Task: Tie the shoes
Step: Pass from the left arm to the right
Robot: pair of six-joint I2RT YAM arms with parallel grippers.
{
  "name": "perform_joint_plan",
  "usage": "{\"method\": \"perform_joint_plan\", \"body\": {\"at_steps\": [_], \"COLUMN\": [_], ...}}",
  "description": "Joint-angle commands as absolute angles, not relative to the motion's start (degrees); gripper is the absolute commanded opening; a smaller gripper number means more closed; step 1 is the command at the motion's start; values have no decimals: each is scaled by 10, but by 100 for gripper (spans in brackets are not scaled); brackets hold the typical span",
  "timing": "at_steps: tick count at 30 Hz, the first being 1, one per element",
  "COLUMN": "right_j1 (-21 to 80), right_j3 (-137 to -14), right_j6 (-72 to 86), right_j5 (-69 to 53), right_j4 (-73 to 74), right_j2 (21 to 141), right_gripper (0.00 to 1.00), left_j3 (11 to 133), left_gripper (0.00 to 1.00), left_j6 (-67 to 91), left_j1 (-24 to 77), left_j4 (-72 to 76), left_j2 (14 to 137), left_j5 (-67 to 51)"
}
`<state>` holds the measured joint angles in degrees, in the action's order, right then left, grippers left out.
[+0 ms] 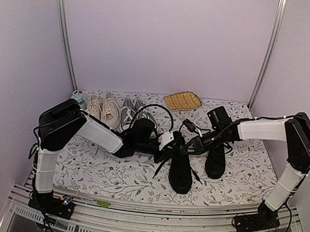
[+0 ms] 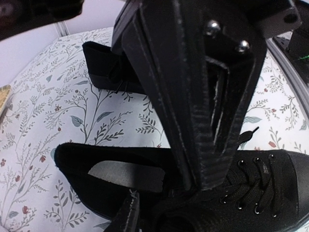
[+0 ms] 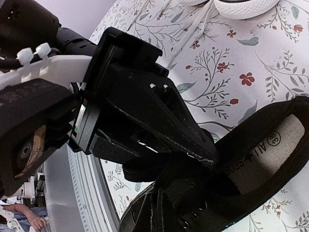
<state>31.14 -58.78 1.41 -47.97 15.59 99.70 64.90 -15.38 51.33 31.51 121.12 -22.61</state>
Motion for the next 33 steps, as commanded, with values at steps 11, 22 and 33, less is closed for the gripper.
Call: {"method": "perform_joint_plan", "body": {"at_steps": [11,22,33], "right_j1": [291,290,301], "right_j3": [-613,-641,-626], "right_j6": [-29,-21,-26], "right_j5": [-479,-442,-501], "right_j4": [197,199,174], "right_j2": [934,1036,1046], "right_gripper": [33,4,12], "left_j3": [647,640,641], "left_gripper": [0,0,0], "left_j6": [-150,-145,-146], "left_j1": [516,516,517], "left_j4": [323,335,334], "left_j2": [1213,1208,1208], "left_j5": [-234,-234,-233]}}
